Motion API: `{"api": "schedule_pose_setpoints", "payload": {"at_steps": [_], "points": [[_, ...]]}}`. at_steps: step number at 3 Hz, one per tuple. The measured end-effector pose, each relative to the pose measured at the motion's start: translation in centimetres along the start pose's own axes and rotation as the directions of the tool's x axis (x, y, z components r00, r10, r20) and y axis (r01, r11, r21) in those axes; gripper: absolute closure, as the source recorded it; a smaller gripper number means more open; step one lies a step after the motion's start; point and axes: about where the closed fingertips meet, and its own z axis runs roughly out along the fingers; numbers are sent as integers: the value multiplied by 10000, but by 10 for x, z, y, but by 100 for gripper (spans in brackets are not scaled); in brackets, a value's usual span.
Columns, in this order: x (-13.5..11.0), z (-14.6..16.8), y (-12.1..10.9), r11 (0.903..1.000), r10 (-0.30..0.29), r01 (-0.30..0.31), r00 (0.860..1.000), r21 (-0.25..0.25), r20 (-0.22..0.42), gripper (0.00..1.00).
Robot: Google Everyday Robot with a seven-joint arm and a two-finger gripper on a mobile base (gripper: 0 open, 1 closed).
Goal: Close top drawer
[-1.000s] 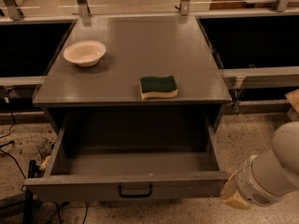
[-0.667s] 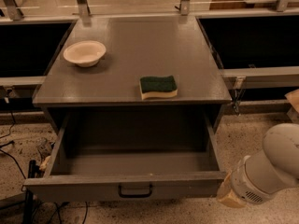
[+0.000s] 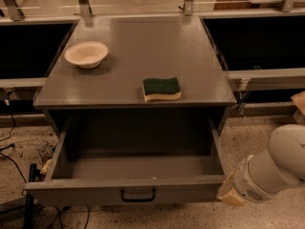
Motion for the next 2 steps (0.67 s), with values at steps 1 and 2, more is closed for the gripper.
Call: {"api": "schedule_pose_setpoints", "payload": {"at_steps": [1,2], "points": [[-9,3,-15,9984,480,-492,9979,262,430,100],[-15,8,-28,9964,774,-797,9943,291,732,100]]}}
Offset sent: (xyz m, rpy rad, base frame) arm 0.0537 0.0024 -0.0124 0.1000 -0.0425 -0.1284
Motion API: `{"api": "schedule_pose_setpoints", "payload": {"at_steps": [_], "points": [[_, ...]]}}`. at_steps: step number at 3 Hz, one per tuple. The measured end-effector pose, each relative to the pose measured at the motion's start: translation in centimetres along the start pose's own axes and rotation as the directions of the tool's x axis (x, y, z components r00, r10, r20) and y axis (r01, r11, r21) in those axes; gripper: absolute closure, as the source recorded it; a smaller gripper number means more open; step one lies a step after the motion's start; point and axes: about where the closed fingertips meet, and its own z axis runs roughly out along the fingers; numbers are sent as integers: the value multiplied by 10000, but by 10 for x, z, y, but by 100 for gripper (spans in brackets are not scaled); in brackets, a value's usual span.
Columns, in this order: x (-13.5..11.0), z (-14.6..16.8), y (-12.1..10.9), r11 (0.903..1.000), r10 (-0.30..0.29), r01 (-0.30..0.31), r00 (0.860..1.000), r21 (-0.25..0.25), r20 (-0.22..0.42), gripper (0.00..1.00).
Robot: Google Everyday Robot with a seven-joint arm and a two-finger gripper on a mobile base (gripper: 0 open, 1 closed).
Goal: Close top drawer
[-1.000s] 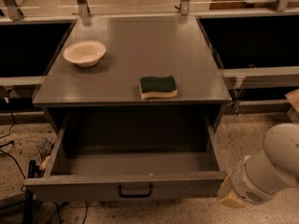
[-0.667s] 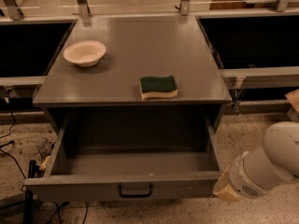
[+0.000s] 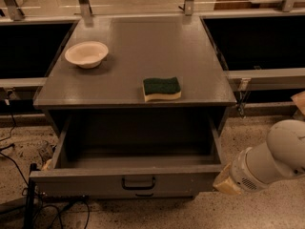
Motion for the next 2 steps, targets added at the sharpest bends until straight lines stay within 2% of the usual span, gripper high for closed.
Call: {"api": "schedule_pose_setpoints", "payload": {"at_steps": [2], "points": [[-18,11,-17,9999,129,-129,9996,11,235,100]]}}
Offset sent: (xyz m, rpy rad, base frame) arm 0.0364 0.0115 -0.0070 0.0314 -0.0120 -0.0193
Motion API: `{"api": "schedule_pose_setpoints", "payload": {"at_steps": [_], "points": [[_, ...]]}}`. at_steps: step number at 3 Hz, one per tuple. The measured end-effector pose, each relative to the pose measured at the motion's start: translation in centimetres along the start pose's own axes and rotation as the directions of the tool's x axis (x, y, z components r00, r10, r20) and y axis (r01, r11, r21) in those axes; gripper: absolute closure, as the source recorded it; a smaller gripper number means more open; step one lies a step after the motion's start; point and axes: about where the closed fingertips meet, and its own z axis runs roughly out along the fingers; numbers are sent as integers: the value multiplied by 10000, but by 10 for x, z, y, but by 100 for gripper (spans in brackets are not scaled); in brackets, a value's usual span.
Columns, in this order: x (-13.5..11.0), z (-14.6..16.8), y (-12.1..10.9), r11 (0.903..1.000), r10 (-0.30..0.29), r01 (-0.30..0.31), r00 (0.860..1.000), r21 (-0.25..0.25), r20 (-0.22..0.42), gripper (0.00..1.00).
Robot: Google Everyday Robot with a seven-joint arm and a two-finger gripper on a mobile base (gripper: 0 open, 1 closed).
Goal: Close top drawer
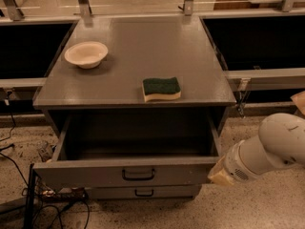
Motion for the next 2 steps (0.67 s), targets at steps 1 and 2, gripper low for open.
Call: {"api": "schedule_pose_setpoints", "payload": {"at_steps": [1,2], "points": [[-14,1,-4,9998,-182,182,9998,20,113,100],[-29,5,-5,9991,-431,431,9990,-16,131,100]]}}
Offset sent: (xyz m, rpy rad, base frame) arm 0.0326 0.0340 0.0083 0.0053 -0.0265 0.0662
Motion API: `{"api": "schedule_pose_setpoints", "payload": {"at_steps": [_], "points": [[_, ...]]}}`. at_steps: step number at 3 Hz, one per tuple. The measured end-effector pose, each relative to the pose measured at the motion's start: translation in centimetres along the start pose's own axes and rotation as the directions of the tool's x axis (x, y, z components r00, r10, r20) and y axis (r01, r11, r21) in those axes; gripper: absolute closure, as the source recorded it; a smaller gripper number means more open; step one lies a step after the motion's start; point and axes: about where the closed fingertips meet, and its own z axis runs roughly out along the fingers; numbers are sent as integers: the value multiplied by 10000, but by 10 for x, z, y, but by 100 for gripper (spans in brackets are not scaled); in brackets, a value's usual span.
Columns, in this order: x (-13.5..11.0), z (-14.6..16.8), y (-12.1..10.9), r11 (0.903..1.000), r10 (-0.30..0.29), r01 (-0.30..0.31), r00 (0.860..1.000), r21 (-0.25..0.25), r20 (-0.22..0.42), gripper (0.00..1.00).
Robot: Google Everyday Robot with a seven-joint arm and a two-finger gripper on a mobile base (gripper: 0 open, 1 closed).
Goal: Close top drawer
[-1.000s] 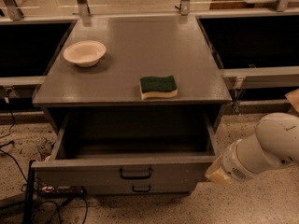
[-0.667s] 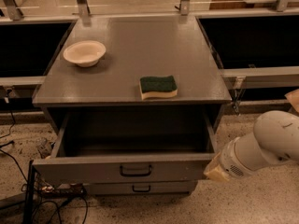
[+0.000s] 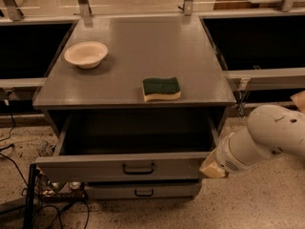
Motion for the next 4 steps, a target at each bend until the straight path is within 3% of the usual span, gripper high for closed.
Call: {"api": "schedule_pose_setpoints", "payload": {"at_steps": [1,3,4], "points": [[-24,6,-1,9988,-429,435,9987,232,-259,100],[-34,10,-12,9979,-409,414,9991,488,-120,100],[-63,9,-47,9919,-403,361,9987,1218,322,100]]}}
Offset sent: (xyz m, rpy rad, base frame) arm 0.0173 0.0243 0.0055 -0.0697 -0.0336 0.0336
